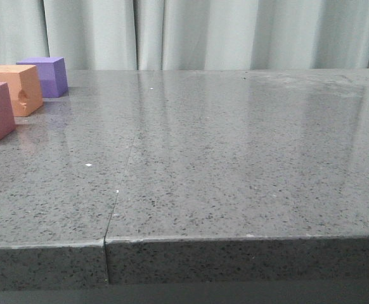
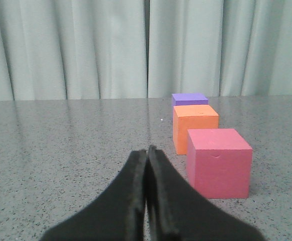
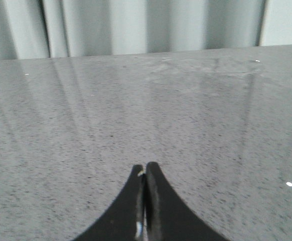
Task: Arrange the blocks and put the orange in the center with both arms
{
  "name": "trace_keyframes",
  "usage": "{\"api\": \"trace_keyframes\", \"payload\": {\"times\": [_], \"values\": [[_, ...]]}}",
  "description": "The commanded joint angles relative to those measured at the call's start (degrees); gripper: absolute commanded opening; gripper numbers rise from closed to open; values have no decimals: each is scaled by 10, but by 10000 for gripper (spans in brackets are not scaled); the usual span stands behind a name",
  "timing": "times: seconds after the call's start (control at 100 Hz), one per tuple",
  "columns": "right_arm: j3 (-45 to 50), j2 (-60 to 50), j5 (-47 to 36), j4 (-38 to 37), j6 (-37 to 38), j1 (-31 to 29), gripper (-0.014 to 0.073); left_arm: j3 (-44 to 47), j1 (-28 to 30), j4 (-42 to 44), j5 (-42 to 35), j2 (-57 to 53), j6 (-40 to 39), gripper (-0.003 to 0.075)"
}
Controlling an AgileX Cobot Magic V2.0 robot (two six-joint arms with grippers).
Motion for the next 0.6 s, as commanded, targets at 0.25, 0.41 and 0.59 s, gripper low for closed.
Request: {"api": "trace_keyframes", "payload": {"times": [0.25, 0.41, 0.59], "values": [[59, -87, -52, 43, -26, -47, -68, 23, 0, -5, -49, -17, 0, -20], [58, -124, -42, 43, -42, -48, -68, 23, 0, -5, -49, -15, 0, -20], [58, -124, -32, 43, -45, -48, -68, 23, 0, -5, -49, -15, 0, -20]]}}
